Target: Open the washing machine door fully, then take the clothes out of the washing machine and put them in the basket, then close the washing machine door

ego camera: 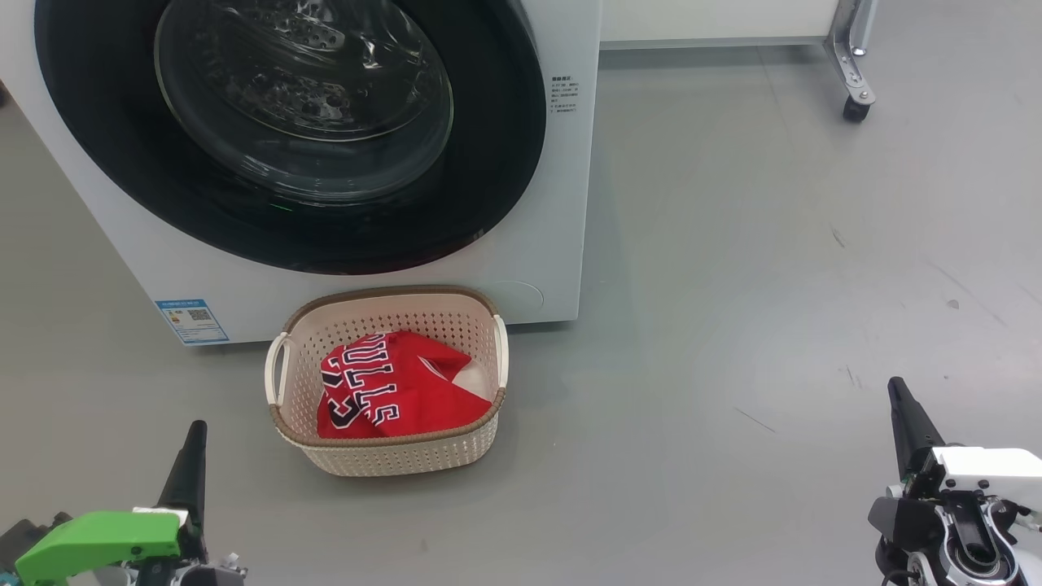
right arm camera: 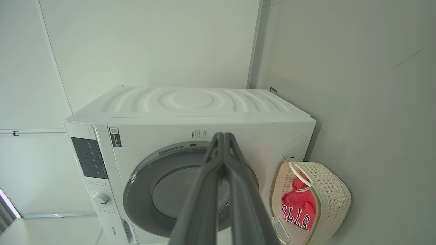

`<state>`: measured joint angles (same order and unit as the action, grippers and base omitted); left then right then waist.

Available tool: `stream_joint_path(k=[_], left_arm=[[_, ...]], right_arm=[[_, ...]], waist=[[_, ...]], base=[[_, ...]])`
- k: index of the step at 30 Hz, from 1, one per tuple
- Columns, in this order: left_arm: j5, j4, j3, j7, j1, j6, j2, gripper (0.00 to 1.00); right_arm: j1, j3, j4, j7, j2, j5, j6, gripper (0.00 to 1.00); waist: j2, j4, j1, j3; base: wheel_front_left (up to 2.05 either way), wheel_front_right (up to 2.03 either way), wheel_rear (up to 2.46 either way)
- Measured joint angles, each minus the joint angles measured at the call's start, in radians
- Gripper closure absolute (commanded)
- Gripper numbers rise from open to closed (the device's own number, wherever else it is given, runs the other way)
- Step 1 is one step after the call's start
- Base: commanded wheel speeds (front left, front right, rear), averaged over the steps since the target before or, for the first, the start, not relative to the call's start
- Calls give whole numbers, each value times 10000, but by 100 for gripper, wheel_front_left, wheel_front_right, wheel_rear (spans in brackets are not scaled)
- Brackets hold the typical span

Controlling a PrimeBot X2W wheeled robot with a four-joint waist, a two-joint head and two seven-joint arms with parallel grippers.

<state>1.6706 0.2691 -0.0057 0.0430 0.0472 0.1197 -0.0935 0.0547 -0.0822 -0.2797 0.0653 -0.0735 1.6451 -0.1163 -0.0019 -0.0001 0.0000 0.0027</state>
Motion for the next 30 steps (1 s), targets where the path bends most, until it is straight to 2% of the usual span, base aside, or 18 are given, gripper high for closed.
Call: stream_joint_path(k=[30], left_arm=[[0, 67, 29, 13, 46, 2, 36, 100]], right_arm=[[6, -25, -21, 12, 19, 0, -54, 100]], waist=[[0, 0, 0, -2]], base=[[0, 0, 0]])
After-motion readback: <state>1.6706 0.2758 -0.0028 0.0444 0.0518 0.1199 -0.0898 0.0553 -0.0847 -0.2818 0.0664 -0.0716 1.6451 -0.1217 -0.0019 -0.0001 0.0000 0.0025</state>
